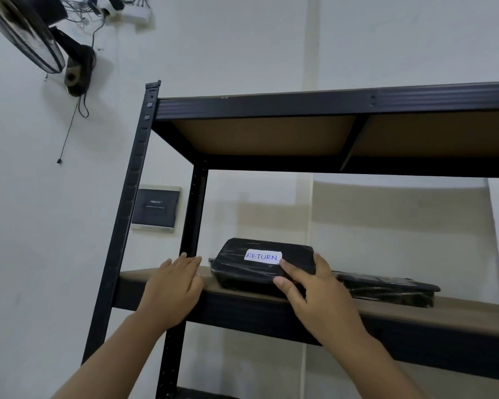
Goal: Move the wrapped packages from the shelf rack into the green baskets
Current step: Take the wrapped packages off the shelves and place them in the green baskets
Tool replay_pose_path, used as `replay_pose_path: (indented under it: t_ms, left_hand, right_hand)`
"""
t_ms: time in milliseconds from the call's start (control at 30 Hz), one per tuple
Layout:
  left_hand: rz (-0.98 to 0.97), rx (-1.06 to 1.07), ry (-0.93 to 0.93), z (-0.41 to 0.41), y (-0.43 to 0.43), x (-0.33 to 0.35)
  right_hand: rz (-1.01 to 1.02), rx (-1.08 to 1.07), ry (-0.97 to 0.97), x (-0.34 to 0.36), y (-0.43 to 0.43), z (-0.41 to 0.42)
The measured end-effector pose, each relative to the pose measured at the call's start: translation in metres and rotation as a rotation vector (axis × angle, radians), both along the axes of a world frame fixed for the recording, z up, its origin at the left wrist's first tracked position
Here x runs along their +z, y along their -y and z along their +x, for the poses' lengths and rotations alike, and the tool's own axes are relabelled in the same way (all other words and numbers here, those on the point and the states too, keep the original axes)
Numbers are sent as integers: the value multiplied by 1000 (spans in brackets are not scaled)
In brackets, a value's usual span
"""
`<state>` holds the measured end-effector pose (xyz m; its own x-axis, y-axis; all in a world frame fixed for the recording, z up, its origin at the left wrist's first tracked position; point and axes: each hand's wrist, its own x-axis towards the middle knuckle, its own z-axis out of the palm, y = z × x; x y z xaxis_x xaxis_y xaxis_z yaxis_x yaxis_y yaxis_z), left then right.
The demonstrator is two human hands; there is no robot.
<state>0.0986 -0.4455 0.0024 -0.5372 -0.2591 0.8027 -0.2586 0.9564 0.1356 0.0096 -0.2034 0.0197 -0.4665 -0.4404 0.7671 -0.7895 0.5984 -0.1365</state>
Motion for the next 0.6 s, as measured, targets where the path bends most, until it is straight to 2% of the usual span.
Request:
replay_pose_path:
  t_ms: [133,300,600]
  left_hand:
    - [-25,5,-29,-3,1,-2]
    - [-57,2,11,-2,3,-1]
    - [-59,-45,181,4,3,11]
  right_hand:
    - [12,-59,-94,-5,-1,3]
    - [-90,-41,-142,-11,2,-3]
    - [64,-87,22,14,-7,5]
